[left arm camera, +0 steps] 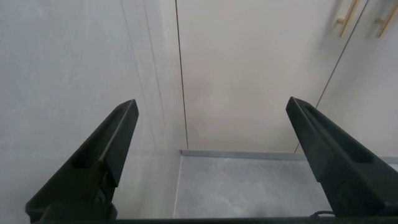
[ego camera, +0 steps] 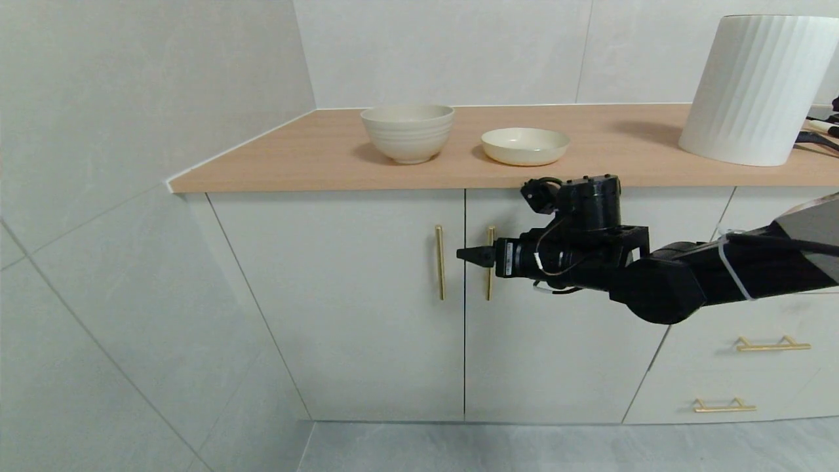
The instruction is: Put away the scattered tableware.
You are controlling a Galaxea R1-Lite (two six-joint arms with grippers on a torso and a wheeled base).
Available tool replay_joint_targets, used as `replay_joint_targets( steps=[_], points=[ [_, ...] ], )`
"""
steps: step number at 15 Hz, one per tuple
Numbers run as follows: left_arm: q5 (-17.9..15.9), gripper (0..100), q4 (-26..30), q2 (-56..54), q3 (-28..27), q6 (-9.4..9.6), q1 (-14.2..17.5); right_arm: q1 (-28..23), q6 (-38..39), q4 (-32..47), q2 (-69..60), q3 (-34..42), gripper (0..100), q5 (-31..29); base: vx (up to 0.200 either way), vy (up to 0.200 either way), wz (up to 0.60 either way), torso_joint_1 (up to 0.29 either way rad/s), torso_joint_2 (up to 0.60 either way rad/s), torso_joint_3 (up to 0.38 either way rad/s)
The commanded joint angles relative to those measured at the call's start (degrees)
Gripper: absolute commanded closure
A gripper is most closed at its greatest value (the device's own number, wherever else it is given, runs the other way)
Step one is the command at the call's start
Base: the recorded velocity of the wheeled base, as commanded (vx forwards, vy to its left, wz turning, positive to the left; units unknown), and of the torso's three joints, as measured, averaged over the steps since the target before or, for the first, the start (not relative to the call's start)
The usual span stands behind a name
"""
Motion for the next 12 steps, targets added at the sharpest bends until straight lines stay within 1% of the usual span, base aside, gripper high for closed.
replay_joint_targets(
  steps=[1, 3, 9, 12],
  points=[
    [0.02, 0, -0.02, 0.00, 0.01, -0.02, 0.00, 0.27, -0.01, -0.99, 2.16, -0.04, 0, -0.34, 0.000, 0.000, 0.00, 0.000, 0.00, 0.000],
    [0.02, 0, -0.02, 0.00, 0.01, -0.02, 0.00, 0.27, 0.26, -3.19, 2.69, -0.04, 0, -0.34, 0.000, 0.000, 0.00, 0.000, 0.00, 0.000],
    [0.02, 0, -0.02, 0.00, 0.01, -0.02, 0.00, 2.38, 0.79, -8.20, 4.80, 0.31, 0, -1.04, 0.000, 0.000, 0.00, 0.000, 0.00, 0.000],
    [0.02, 0, -0.02, 0.00, 0.01, -0.02, 0.00, 3.26, 4.92, -9.52, 4.45, 0.67, 0, -0.87, 0.000, 0.000, 0.00, 0.000, 0.00, 0.000]
  ],
)
